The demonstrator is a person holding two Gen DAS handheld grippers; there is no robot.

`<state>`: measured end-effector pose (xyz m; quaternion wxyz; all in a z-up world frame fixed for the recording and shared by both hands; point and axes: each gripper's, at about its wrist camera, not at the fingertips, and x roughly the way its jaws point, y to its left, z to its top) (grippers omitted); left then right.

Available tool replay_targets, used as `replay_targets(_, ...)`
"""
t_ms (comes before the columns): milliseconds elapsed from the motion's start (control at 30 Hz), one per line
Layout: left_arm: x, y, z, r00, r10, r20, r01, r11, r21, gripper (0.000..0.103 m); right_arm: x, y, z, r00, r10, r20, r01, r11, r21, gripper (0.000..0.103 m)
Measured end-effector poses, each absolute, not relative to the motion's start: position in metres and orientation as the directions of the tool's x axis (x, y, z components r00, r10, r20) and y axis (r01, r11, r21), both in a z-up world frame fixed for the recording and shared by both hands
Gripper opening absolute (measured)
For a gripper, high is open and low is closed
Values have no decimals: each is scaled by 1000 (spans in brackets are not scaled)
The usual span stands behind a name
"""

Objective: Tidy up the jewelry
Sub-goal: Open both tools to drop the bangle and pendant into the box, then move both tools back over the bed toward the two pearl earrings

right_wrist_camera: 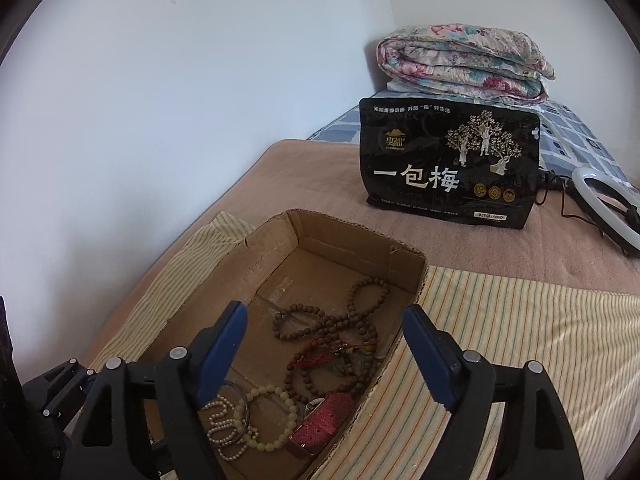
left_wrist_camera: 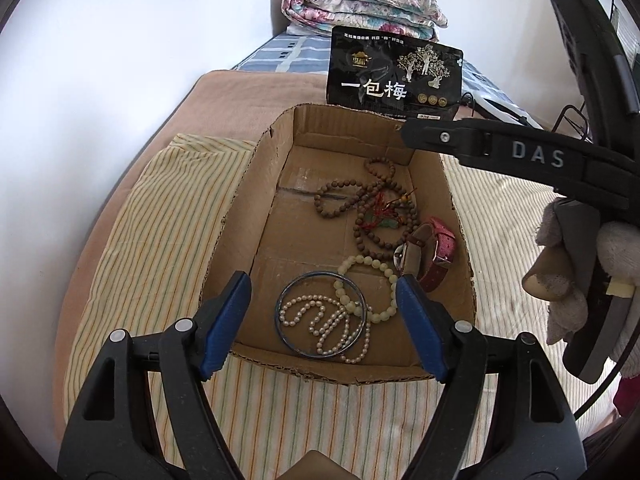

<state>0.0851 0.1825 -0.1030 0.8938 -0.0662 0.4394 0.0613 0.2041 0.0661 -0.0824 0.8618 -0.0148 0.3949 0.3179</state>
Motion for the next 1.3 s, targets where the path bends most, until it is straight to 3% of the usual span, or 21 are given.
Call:
replay_targets(467,84,165,-88,634,7,-773,-142,984,-108,77,191,28,-58,534,512,-673,-537,820,198,84)
replay_targets(733,87,141,-73,667,-25,-744,-94,989,-118,77,180,-16,-30,587,504,-633,-516,836,188,94)
replay_targets(1300,99,76,-64,678,-90,-729,30,995,-95,77,149,-154,-15,676,399,-619,-372,911,180,94)
